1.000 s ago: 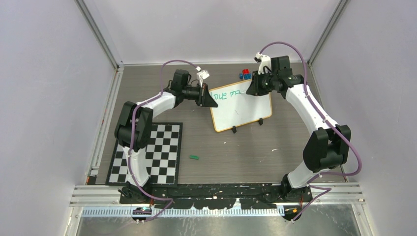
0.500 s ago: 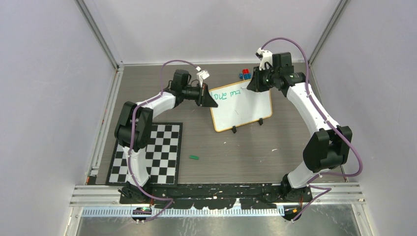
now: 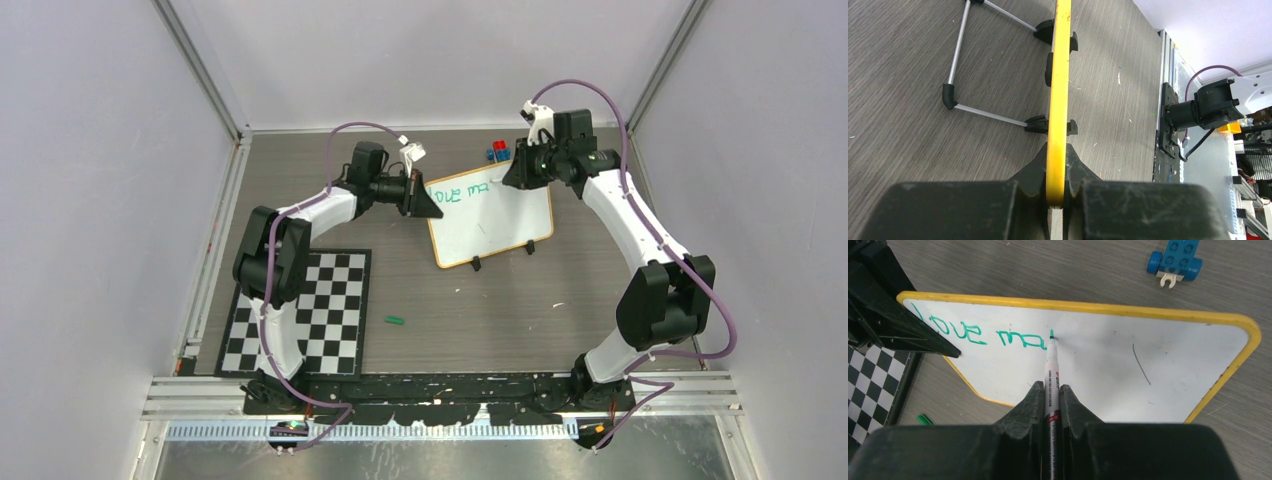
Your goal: Write a sentence on the whiteboard
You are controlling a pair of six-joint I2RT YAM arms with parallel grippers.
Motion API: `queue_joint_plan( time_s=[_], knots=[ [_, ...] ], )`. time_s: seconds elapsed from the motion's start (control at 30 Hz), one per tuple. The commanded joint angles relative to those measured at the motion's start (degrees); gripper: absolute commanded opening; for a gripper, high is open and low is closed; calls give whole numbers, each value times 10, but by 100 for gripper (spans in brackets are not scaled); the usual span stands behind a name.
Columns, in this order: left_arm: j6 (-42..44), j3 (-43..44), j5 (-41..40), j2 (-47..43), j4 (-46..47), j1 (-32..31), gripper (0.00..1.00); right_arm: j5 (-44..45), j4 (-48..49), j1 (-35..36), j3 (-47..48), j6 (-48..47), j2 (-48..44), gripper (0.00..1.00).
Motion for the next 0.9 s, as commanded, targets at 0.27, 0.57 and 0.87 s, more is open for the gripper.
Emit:
queue_joint_plan(
  time_s=[0.27,0.57,0.87],
  knots=[
    [3,-10,-15,-1,-5,-2,0,2,19,-1,-29,10,-23,0],
    [2,-10,-14,-2,-4,-2,0,12,26,-18,0,24,-23,0],
    [2,-10,-14,-2,-3,-2,0,6,29,-22,20,30,-15,0]
  ],
)
